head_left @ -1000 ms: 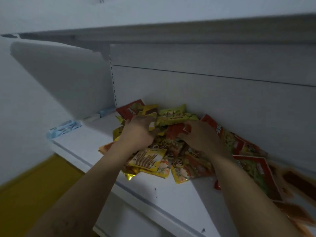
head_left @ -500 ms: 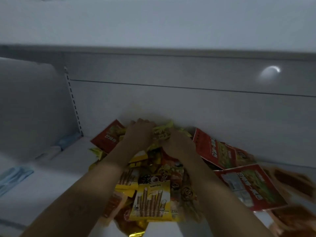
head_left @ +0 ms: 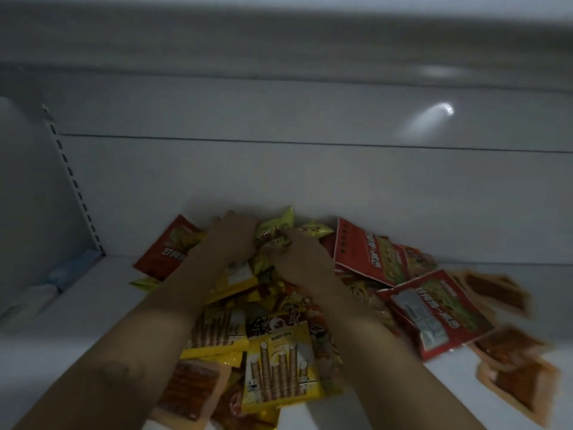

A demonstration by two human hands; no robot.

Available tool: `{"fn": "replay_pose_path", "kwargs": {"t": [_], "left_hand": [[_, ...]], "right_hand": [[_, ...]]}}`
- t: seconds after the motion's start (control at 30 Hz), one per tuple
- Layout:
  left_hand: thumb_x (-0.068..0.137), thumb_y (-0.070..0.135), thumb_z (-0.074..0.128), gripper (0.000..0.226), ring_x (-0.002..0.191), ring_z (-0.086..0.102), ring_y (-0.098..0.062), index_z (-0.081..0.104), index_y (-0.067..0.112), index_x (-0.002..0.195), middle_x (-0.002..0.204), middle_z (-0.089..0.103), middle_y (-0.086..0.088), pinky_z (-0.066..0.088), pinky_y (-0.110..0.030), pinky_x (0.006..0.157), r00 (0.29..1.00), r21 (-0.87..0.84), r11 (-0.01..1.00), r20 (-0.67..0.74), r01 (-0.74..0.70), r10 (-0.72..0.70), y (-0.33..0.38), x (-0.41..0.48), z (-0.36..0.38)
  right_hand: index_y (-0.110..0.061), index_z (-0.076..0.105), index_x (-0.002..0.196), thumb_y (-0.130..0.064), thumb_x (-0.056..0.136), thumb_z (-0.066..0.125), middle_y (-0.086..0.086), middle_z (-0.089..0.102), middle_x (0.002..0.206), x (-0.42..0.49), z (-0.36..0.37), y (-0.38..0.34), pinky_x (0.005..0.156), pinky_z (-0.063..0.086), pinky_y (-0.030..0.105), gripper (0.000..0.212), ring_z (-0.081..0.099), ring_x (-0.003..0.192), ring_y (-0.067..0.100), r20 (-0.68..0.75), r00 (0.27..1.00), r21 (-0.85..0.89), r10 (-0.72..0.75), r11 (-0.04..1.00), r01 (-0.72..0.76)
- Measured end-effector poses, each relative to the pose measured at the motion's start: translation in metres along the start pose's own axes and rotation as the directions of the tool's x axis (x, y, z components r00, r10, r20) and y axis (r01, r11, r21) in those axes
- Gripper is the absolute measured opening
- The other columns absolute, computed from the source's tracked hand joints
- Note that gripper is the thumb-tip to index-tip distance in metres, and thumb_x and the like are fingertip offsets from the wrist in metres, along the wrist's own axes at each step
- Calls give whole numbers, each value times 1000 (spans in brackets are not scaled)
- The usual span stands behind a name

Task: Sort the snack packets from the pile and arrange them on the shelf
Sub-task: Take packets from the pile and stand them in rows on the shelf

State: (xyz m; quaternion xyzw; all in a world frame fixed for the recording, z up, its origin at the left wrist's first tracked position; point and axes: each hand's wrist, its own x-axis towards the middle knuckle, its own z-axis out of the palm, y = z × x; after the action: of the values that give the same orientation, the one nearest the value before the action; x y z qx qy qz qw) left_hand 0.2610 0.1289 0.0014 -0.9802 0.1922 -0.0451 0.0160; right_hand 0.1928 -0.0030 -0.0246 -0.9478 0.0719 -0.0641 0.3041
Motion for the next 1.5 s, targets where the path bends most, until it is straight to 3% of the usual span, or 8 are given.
{"fn": "replay_pose_path", "kwargs": {"t": [0.33, 0.53, 0.77, 0.9, 1.03, 1.17, 1.3, 1.5], "left_hand": [[87, 20, 64, 41, 115, 53, -29, 56, 17, 127, 121, 60, -5, 44, -48, 96, 984, -335, 941, -180, -57, -5, -2, 1, -3], [90, 28, 68, 39, 108, 57, -25, 58, 19, 127, 119, 61, -2, 49, -45, 92, 940, -650, 732, -338, -204, -37, 16, -9, -19], [91, 28, 68, 31, 90, 63, -11, 59, 25, 121, 110, 61, 6, 48, -22, 63, 920, -810, 498, -388, -308, -62, 45, -24, -39], [94, 36, 64, 32, 81, 63, -4, 56, 25, 124, 102, 61, 9, 50, -19, 60, 928, -837, 457, -368, -301, -62, 65, -34, -40], [96, 43, 57, 26, 80, 66, -5, 50, 33, 119, 100, 66, 8, 54, -19, 58, 955, -883, 388, -295, -263, -25, 83, -50, -33], [96, 47, 53, 38, 76, 68, -4, 50, 28, 128, 96, 68, 7, 58, -28, 65, 967, -908, 343, -256, -239, -6, 94, -64, -27], [96, 45, 54, 43, 73, 66, 6, 38, 38, 135, 94, 65, 15, 55, -18, 62, 965, -925, 281, -262, -255, 14, 102, -80, -24], [94, 40, 61, 40, 93, 68, -8, 43, 39, 129, 112, 67, 5, 58, -38, 82, 972, -957, 199, -228, -212, -63, 137, -106, -19]], "right_hand": [[-31, 39, 139, -57, 89, 58, 13, 40, 131, -19, -9, -9, 81, 50, 37, 59, 60, 103, 36, -255, 965, 190, 58, 982, -9], [-23, 45, 134, -16, 89, 63, 12, 39, 116, -28, -29, -8, 59, 38, 25, 49, 49, 61, 19, -443, 896, 267, -27, 950, 161], [-31, 49, 135, -18, 91, 62, 4, 32, 115, -46, -60, 7, 71, 55, 34, 49, 60, 69, 24, -482, 876, 386, 4, 899, 208], [-37, 51, 131, -24, 92, 64, 5, 45, 119, -62, -71, 19, 56, 51, 24, 43, 61, 65, 18, -476, 879, 481, 21, 843, 240], [-41, 47, 130, -15, 95, 58, 18, 62, 99, -84, -73, 29, 64, 51, 46, 45, 59, 77, 32, -481, 875, 541, 52, 803, 250], [-43, 23, 151, -14, 94, 63, -4, 62, 122, -97, -67, 47, 71, 59, 24, 76, 66, 98, 8, -404, 902, 721, 154, 661, 210], [-28, 35, 150, -18, 92, 66, -1, 53, 139, -111, -61, 58, 78, 55, 20, 66, 58, 118, 12, -389, 895, 771, 216, 608, 188], [-20, 48, 142, -10, 91, 66, -22, 60, 109, -135, -72, 78, 65, 49, 5, 55, 58, 88, -19, -448, 865, 797, 227, 540, 271]]}}
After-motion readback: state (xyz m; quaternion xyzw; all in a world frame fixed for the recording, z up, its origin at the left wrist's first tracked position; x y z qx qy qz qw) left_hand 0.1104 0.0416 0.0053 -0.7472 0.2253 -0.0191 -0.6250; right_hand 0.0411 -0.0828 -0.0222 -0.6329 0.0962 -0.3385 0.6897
